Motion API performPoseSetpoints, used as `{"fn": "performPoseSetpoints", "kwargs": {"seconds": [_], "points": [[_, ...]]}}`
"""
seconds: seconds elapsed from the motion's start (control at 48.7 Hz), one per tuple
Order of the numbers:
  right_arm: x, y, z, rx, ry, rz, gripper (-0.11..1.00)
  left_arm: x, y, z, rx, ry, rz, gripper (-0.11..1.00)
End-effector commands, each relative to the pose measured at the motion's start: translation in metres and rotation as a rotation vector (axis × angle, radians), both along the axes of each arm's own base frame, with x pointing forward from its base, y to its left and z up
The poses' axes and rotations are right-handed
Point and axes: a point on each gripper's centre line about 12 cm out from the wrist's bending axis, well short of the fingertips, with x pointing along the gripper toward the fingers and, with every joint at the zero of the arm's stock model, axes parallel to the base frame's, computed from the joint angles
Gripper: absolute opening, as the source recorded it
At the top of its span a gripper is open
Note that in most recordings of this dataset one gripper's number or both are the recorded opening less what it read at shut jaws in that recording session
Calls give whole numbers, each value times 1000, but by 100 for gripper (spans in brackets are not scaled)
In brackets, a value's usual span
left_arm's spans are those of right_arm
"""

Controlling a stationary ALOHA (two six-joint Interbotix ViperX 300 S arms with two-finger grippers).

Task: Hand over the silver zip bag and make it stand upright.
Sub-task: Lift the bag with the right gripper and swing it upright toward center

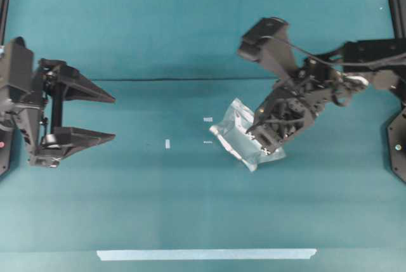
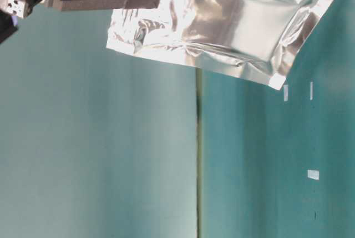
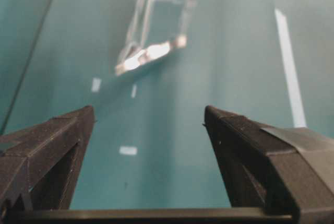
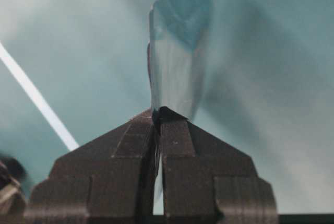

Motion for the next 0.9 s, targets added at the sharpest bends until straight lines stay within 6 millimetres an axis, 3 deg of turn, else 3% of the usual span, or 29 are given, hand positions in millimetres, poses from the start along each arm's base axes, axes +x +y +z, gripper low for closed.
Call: {"fn": "performPoseSetpoints", "kwargs": {"seconds": [0.0, 0.411, 0.883], "points": [[10, 1, 18, -30, 3, 83, 1, 4, 1, 6, 0, -25, 3, 93], [49, -1, 19, -203, 17, 509, 1, 9, 2, -5, 7, 11, 3, 93], [71, -9, 12, -328, 35, 696, 1, 11, 3, -5, 4, 5, 7, 93]]}}
